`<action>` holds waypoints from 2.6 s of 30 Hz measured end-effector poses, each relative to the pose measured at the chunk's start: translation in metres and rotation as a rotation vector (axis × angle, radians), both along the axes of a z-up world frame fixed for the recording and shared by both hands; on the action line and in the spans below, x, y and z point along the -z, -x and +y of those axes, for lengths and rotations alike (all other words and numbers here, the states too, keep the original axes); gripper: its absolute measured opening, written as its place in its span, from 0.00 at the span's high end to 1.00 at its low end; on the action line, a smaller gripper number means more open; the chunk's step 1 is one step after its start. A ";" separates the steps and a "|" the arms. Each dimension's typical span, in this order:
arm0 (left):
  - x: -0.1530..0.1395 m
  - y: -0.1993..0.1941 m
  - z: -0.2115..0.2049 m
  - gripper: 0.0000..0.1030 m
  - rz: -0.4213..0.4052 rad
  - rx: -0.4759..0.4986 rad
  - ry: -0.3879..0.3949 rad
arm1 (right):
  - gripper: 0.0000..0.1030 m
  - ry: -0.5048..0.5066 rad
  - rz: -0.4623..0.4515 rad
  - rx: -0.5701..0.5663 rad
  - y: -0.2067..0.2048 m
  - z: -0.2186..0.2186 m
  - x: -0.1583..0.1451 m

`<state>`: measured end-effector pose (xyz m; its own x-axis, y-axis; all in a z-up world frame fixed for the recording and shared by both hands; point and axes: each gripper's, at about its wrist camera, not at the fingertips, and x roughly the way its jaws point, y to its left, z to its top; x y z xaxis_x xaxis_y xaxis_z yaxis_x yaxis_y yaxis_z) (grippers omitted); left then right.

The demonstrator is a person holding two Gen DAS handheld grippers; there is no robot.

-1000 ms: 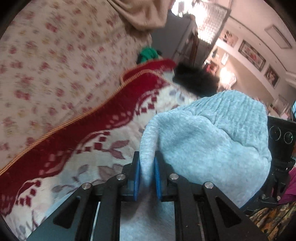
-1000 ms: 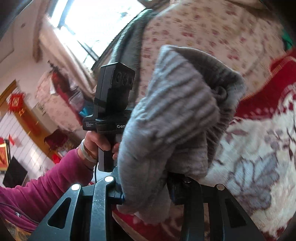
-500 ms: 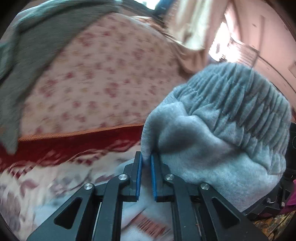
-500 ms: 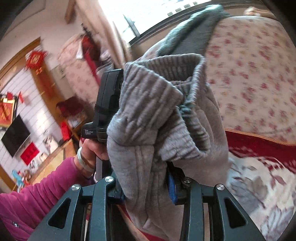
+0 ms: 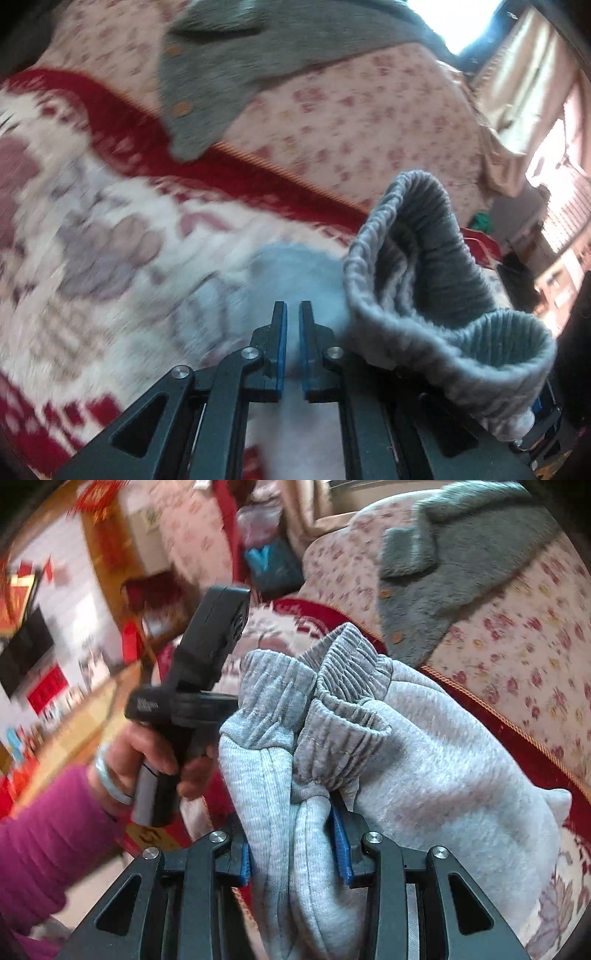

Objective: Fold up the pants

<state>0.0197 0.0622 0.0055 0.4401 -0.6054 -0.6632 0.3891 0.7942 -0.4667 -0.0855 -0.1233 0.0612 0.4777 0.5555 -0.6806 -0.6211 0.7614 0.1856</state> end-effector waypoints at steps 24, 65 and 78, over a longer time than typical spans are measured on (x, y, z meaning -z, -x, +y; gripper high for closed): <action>-0.095 0.123 0.010 0.23 -0.225 -0.178 -0.011 | 0.23 -0.202 0.024 0.171 0.019 -0.117 -0.029; -0.028 0.152 -0.082 0.19 -0.161 -0.187 -0.160 | 0.07 -0.020 0.052 0.286 -0.081 -0.113 0.025; -0.060 0.158 -0.096 0.19 -0.227 -0.229 -0.135 | 0.07 -0.022 0.101 0.336 -0.011 -0.167 0.024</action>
<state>-0.1379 -0.0339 0.0656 0.7000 -0.3870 -0.6002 0.2754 0.9217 -0.2732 -0.0745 -0.2907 0.0372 0.5669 0.3940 -0.7235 -0.3143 0.9152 0.2521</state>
